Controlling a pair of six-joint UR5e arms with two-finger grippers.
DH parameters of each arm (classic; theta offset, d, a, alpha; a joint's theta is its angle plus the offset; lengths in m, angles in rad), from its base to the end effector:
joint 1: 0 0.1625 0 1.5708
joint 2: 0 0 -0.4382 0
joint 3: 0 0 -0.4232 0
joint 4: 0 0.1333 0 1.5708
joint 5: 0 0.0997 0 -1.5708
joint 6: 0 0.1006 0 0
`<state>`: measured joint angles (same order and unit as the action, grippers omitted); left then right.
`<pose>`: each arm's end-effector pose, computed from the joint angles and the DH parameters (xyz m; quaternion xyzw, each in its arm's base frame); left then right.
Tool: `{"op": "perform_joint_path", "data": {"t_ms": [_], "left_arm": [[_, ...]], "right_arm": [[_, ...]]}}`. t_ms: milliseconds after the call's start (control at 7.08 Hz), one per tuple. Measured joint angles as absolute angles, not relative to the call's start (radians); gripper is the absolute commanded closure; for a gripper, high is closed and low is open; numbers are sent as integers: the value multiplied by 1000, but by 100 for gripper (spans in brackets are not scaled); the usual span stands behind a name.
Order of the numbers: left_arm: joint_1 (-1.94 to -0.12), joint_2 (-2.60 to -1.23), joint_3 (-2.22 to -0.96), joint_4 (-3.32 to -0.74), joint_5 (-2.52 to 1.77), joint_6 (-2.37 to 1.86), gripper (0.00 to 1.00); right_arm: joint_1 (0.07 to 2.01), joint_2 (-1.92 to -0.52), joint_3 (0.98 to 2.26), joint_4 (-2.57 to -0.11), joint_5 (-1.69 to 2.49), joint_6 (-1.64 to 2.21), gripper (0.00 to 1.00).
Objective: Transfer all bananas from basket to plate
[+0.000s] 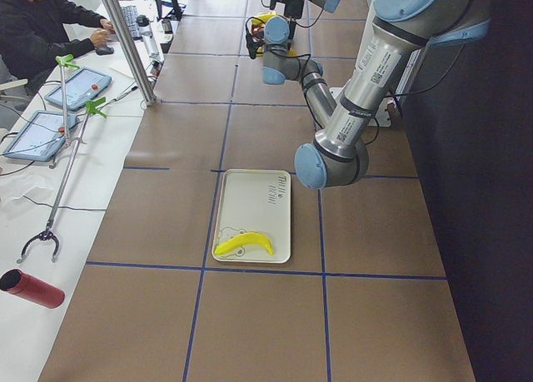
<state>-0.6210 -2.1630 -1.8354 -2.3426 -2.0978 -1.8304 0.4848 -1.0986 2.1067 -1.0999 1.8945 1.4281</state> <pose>0.4421 -0.4180 0.1017 -0.0497 0.7228 -0.1111 0.6802 -0.4210 -0.3362 0.1043 0.0920 -0.6694 0.0171 0.7370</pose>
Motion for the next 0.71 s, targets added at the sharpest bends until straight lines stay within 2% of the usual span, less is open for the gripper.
{"op": "perform_joint_path", "data": {"t_ms": [707], "left_arm": [[-643, -2149, -1836, -2331, -2095, -1824, 100]], "right_arm": [[489, -1102, 2124, -1100, 1895, 1429, 0]]}}
